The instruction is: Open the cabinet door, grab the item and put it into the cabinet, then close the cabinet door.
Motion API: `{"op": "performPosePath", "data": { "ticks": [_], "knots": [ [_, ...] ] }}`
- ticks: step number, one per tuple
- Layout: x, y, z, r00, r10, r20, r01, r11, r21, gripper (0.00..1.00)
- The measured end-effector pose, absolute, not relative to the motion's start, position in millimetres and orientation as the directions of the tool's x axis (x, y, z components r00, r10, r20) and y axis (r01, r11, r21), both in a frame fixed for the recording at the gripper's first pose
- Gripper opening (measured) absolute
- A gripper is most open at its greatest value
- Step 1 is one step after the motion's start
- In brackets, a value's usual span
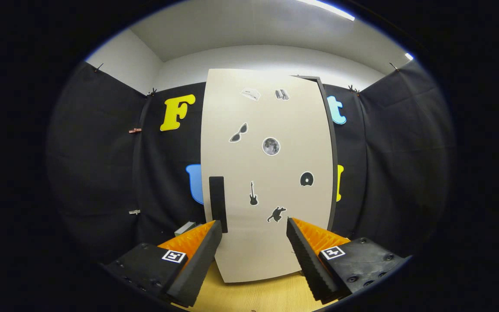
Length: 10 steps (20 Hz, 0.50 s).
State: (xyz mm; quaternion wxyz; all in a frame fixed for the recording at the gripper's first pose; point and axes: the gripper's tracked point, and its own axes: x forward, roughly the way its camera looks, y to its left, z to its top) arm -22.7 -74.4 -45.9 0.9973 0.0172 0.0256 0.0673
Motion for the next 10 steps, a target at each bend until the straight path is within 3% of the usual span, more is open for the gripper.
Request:
{"op": "performPosePath", "data": {
  "ticks": [5,7,10],
  "knots": [
    [-26.4,-77.5,-43.7,0.991,0.125,-0.038,-0.124,0.991,0.045,0.96],
    [-27.7,-78.4,-42.3,0.992,0.123,-0.032,-0.121,0.991,0.047,0.88],
    [-30.3,-80.6,-41.3,0.993,0.116,-0.03,-0.114,0.992,0.046,0.87]
  ]
}}
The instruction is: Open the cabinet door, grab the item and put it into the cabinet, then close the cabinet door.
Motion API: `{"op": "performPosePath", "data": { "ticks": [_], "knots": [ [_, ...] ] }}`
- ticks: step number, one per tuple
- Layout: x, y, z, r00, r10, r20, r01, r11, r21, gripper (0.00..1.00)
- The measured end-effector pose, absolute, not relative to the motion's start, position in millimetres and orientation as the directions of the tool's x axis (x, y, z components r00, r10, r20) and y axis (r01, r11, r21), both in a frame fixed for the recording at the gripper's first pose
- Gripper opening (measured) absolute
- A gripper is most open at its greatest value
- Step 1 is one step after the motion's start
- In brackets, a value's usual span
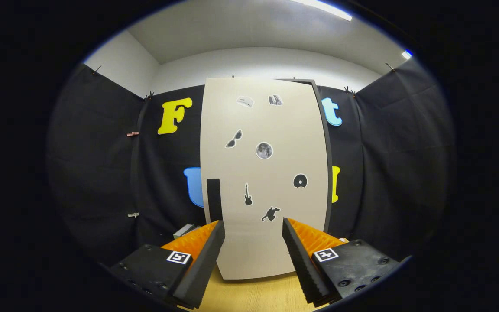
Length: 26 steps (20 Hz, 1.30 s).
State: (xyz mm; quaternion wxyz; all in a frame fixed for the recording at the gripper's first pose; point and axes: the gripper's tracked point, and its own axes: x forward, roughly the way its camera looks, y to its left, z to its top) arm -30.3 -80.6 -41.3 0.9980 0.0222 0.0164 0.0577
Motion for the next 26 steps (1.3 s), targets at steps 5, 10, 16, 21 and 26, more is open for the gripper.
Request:
{"op": "performPosePath", "data": {
  "ticks": [5,10,16,21,26],
  "knots": [
    [-33.2,-82.9,-41.2,0.993,0.113,-0.03,-0.112,0.993,0.047,0.87],
    [-36.3,-88.0,-41.4,0.994,0.099,-0.034,-0.097,0.994,0.054,0.91],
    [-39.0,-92.0,-38.7,0.995,0.098,-0.029,-0.096,0.994,0.057,1.0],
    [-41.5,-92.4,-39.1,0.994,0.1,-0.034,-0.099,0.994,0.045,0.99],
    [-43.4,-93.9,-38.5,0.995,0.098,-0.034,-0.097,0.994,0.041,0.99]
  ]
}}
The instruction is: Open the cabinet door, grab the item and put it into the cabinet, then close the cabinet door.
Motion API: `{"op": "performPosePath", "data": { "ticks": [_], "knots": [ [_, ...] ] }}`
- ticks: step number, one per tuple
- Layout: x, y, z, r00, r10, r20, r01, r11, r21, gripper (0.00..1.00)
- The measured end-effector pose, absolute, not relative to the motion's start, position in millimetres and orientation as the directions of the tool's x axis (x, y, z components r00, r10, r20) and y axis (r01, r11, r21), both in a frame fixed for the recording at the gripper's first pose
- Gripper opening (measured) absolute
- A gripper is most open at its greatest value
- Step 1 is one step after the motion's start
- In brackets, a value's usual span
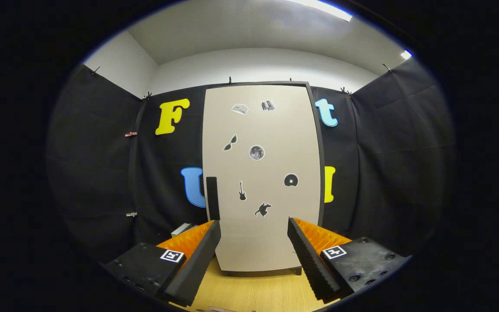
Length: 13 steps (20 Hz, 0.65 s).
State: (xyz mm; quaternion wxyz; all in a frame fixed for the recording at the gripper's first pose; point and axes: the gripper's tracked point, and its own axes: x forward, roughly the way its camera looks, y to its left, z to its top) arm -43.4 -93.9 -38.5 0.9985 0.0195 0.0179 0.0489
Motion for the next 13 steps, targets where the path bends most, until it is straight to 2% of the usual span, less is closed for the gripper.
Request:
{"op": "performPosePath", "data": {
  "ticks": [13],
  "knots": [
    [-49.2,-91.6,-38.0,0.995,0.095,-0.037,-0.094,0.995,0.03,0.99]
  ]
}}
